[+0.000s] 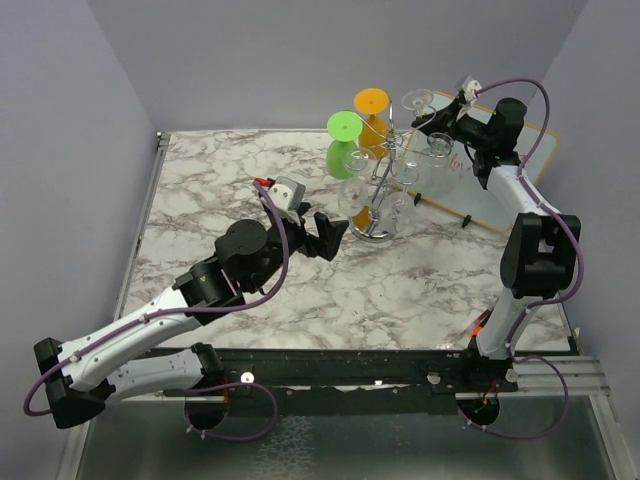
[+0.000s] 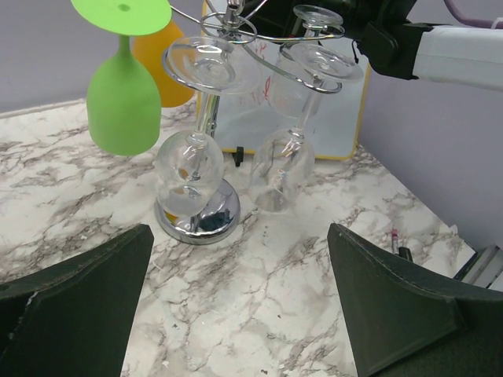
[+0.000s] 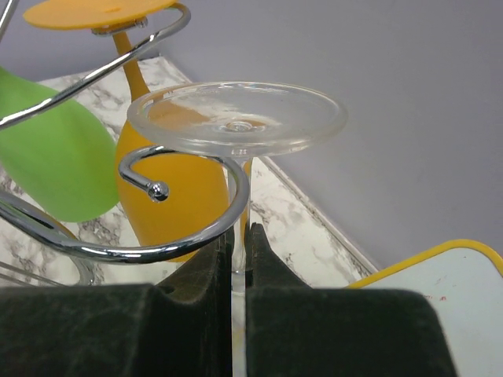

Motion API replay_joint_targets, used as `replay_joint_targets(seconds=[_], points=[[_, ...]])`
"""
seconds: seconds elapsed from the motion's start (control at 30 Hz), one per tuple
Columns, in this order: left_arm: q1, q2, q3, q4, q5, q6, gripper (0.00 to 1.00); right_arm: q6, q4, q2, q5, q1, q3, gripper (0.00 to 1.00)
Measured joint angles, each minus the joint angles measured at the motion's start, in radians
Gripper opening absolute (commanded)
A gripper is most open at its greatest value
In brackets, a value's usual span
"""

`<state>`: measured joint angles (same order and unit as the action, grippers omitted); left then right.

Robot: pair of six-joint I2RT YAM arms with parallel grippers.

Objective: Place the wine glass upside down on the wine glass rack

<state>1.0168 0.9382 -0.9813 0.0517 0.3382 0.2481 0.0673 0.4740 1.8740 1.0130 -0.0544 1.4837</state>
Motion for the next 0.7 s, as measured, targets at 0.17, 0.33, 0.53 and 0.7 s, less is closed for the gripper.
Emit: replay_joint_targets(seconds=[0.17,0.33,0.53,0.7], points=[[0.000,0.016,0.004,0.000,0.019,-0.003,0.93,0.111,-0.074,0.000,0.012,0.000,0.009,0.01],[0.000,0.032,0.008,0.000,0.030,-0.006,0.93,0.211,-0.128,0.000,0.045,0.000,0.035,0.01],[0.000,0.052,0.008,0.000,0.044,-0.013,0.93,0.266,-0.170,0.004,0.105,0.000,0.060,0.01],[0.000,0.062,0.008,0.000,0.056,-0.023,0.93,0.289,-0.182,0.018,0.143,0.000,0.074,0.01]])
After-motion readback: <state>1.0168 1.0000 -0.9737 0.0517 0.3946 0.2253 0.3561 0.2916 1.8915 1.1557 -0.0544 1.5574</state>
